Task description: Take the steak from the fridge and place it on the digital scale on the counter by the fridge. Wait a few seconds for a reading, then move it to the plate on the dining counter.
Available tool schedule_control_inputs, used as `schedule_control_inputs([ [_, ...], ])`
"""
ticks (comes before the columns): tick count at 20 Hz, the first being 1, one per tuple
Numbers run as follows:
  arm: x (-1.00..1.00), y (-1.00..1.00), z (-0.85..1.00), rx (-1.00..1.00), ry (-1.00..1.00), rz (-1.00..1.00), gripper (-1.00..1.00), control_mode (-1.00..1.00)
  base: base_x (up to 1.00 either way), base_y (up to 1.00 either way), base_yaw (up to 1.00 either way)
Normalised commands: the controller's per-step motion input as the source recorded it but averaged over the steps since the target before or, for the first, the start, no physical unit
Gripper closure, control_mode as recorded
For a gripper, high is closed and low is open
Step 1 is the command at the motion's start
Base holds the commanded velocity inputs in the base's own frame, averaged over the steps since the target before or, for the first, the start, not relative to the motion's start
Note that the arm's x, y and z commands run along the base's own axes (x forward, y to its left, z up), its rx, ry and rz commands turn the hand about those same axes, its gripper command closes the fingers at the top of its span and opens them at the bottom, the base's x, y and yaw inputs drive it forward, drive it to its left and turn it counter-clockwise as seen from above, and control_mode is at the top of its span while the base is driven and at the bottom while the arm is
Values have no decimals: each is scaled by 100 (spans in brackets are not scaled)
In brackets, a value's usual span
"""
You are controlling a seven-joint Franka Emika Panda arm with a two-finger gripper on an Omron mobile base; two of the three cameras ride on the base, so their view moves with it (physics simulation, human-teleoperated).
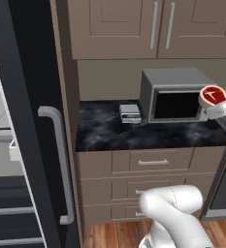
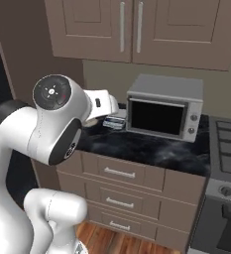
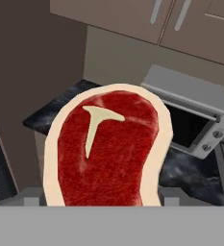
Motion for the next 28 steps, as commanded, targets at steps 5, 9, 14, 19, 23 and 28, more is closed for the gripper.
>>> schedule_control_inputs([
  [5,0,0,0,0,0,0,100,100,23,-20,-3],
  [9,0,0,0,0,0,0,100,100,20,6,-1],
  [14,0,0,0,0,0,0,100,100,52,26,0],
  [19,0,0,0,0,0,0,100,100,41,6,0],
  [23,0,0,0,0,0,0,100,100,16,14,0],
  [28,0,0,0,0,0,0,100,100,18,46,0],
])
